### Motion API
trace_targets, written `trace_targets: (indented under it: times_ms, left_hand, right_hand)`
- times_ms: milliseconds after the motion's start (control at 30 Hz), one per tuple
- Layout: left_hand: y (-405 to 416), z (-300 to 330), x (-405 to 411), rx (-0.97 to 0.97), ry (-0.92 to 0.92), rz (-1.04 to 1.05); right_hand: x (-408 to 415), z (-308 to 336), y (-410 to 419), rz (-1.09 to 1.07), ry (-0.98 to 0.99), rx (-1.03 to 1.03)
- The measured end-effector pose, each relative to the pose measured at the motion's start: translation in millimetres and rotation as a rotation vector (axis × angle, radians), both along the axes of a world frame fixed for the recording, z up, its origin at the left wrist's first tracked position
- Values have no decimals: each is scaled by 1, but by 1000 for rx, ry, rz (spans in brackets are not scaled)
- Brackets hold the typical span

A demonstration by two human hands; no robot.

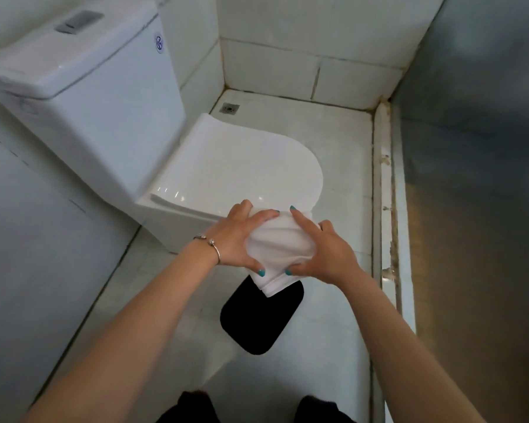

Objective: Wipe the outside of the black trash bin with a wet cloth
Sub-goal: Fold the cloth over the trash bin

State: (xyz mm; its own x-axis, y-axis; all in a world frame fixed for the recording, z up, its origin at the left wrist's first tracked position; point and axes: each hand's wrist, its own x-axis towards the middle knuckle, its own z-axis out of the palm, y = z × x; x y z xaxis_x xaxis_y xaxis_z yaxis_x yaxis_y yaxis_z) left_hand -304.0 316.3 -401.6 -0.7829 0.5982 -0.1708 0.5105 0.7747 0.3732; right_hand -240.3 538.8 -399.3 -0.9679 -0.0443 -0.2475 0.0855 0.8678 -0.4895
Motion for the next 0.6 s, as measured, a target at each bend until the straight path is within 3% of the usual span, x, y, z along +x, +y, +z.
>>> trace_targets:
  times_ms: [300,600]
  left_hand:
    - [-4,-114,-6,68,47,-55]
    - [-3,-144,-1,128,14,-29]
  right_hand:
    - [1,-117,1,-7,98,-29]
    - [4,-146,3,2,138,-16]
